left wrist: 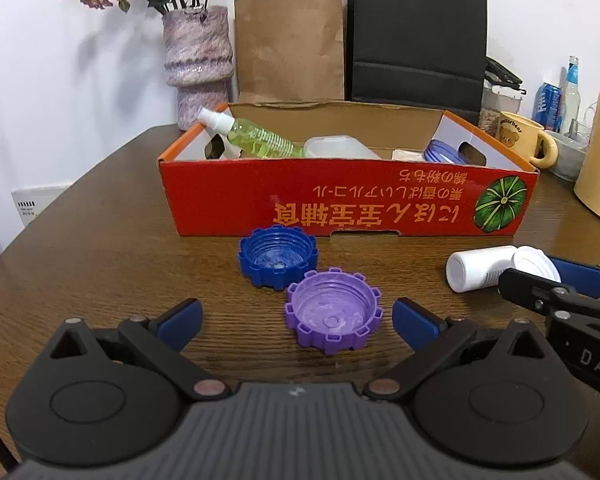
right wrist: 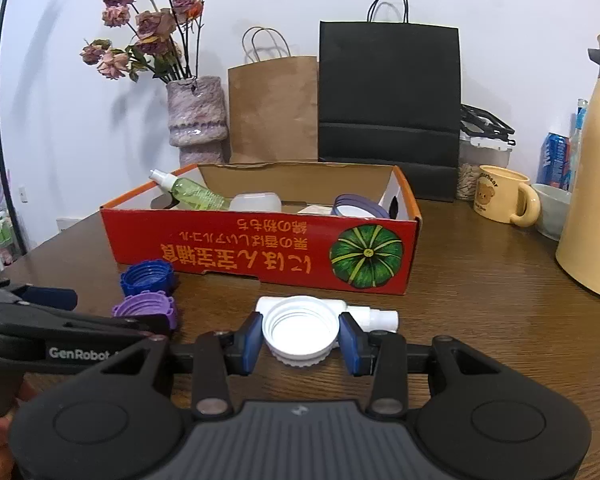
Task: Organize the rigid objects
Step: 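Grasp the white ridged cap with the right gripper while the left grasps the purple cap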
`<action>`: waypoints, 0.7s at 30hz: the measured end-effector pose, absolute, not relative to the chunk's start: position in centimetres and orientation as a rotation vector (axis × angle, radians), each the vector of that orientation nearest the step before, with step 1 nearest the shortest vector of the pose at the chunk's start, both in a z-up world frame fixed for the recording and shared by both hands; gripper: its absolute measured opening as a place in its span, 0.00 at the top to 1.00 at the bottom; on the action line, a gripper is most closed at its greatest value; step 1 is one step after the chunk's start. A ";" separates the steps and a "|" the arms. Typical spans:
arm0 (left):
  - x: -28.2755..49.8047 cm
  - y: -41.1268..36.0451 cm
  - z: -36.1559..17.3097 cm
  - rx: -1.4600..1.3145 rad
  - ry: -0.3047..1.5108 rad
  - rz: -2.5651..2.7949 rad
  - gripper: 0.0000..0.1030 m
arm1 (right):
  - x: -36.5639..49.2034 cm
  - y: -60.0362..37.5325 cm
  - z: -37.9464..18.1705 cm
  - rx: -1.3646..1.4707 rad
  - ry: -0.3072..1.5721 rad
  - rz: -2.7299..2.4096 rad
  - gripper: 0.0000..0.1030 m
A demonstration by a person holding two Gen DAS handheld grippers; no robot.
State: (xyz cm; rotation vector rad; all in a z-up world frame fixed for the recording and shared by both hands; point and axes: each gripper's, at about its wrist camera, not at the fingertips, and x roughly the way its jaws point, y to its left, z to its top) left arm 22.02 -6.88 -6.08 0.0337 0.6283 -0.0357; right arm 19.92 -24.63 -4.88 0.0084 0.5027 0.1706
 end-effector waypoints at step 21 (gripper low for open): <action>22.9 -9.1 -6.7 0.041 0.667 -0.065 0.38 | 19.8 -24.5 -4.8 0.001 0.496 0.168 0.62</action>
